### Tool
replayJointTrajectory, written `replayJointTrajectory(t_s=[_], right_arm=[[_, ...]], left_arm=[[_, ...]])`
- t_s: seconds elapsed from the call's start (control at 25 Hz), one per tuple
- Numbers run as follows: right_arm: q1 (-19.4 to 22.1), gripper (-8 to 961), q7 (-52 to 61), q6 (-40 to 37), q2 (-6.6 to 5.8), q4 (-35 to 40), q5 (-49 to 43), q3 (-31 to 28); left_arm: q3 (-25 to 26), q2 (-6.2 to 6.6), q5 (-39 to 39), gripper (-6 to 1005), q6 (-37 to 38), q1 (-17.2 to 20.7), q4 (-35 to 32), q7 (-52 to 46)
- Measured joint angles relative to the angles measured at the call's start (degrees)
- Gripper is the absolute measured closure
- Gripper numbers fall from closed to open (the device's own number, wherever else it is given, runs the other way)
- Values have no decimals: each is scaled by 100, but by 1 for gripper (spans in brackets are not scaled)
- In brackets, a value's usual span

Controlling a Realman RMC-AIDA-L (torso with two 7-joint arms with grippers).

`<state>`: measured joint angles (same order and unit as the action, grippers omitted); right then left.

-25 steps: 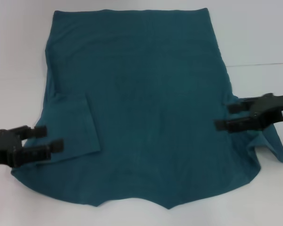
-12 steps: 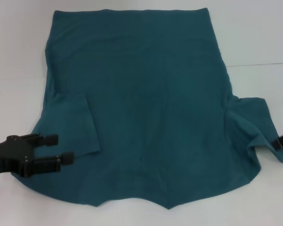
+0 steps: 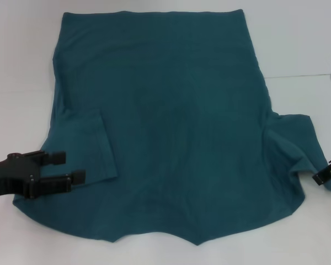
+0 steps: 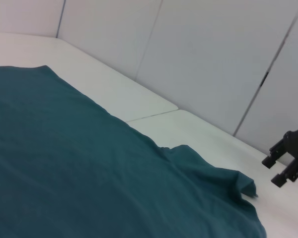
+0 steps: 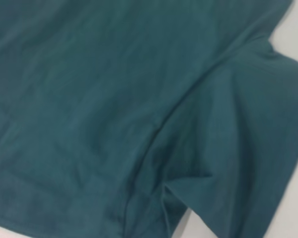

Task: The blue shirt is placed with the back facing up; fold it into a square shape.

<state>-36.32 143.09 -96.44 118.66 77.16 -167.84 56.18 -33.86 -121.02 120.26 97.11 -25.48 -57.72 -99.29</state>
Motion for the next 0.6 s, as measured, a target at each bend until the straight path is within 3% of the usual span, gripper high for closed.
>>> replayJointTrajectory(t_s=[0.2, 0.32, 0.6], right_arm=[[70, 118, 380, 258, -43, -180, -23, 873], [81, 118, 446, 376, -74, -322, -27, 1052], [65, 250, 493, 777, -167, -761, -33, 1232]], left_arm=[[2, -18, 0, 139, -75, -8, 6, -21], [3, -23, 0, 139, -103, -13, 45, -33], [3, -33, -1, 139, -145, -28, 77, -90]])
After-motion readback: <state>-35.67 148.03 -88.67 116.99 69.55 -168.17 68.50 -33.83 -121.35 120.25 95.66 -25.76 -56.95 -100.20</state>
